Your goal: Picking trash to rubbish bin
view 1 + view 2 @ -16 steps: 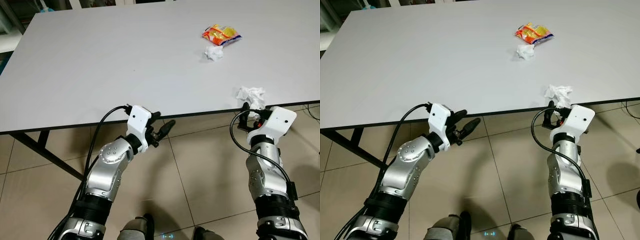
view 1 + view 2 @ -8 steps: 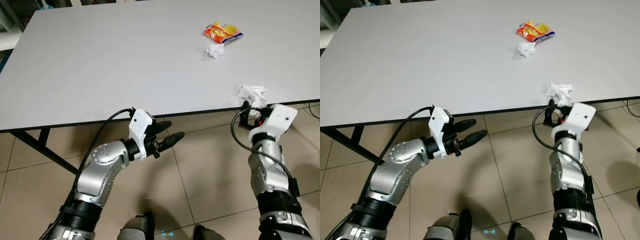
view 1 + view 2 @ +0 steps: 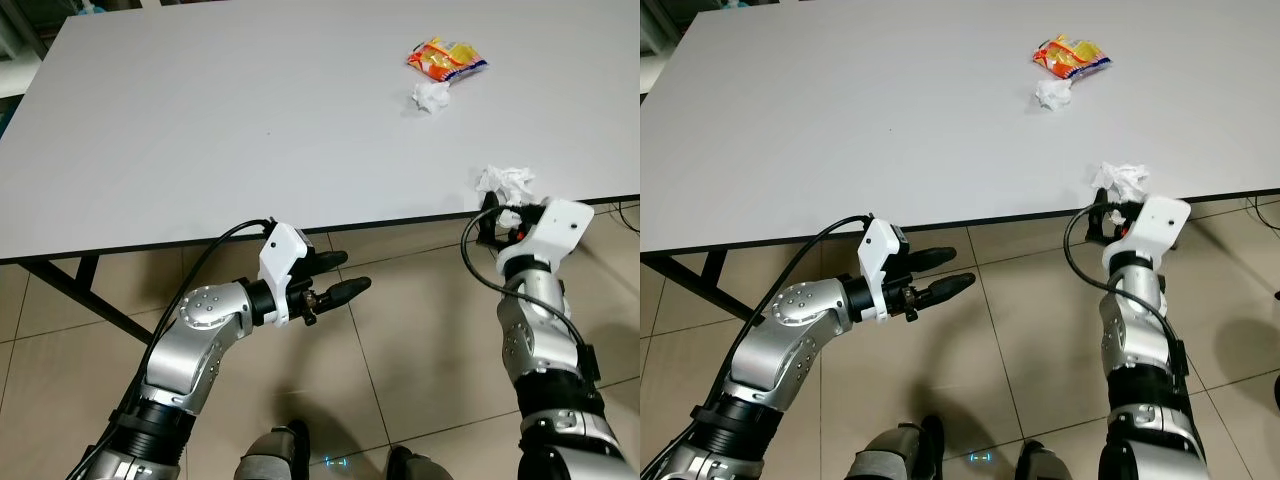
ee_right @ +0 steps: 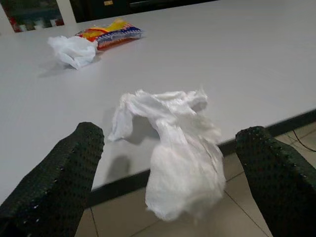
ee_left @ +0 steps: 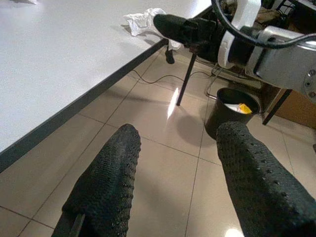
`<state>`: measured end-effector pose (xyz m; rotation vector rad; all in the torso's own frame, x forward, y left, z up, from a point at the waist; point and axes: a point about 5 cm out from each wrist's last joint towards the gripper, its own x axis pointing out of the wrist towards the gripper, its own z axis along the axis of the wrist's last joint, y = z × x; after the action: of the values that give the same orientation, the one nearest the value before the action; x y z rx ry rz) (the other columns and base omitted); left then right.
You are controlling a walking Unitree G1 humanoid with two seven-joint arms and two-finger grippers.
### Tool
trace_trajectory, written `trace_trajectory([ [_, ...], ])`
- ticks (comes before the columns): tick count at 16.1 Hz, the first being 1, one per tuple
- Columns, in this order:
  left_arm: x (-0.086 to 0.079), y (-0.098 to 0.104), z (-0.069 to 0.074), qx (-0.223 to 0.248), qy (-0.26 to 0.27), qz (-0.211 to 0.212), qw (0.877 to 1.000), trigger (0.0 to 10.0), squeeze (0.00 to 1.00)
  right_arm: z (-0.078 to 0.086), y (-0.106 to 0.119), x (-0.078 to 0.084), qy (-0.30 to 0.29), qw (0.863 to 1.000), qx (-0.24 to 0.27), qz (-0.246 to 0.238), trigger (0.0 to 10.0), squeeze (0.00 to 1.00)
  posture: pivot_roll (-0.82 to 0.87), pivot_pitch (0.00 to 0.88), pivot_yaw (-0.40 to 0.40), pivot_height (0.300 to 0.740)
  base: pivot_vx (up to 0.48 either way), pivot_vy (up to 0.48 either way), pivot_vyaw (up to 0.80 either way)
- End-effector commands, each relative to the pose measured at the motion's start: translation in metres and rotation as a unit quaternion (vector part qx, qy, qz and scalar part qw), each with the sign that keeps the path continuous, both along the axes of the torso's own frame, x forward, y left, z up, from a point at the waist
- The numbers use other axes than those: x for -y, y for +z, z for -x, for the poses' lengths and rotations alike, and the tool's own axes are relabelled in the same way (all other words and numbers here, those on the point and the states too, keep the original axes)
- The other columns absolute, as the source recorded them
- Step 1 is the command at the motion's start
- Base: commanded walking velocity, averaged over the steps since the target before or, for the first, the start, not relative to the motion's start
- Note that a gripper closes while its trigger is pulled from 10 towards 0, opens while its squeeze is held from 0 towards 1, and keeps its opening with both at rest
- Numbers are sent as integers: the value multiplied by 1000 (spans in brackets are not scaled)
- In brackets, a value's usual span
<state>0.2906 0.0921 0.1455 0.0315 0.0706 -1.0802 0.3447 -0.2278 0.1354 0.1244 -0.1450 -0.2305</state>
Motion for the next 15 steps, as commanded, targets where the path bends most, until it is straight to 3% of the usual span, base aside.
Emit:
trace_trajectory([
  [1,1,-1,4,-2,-13,-4,1000,10000,0,-1,-1,2,9,1000,-4,-8,10000,0,293,234,68,740,0,0,0],
  [7,-1,-3,6,-4,-12,-13,1000,10000,0,-11,-5,11,14,999,-35,-5,10000,0,297,237,69,740,0,0,0],
  [8,-1,-2,6,-4,-12,-14,1000,10000,0,-11,-6,11,14,999,-39,-14,4078,0,308,242,71,740,0,0,0],
  [9,-1,-2,6,-4,-11,-14,1000,10000,0,-12,-7,12,14,999,-43,-19,4078,0,308,242,71,740,0,0,0],
  [10,-2,-3,6,-6,-9,-15,1000,10000,0,-11,-10,12,16,998,-47,-24,0,0,308,242,71,740,0,0,0],
  [15,-3,-4,7,-9,-7,-16,1000,10000,0,-11,-16,13,20,998,-53,-37,0,0,313,247,77,740,0,0,0],
])
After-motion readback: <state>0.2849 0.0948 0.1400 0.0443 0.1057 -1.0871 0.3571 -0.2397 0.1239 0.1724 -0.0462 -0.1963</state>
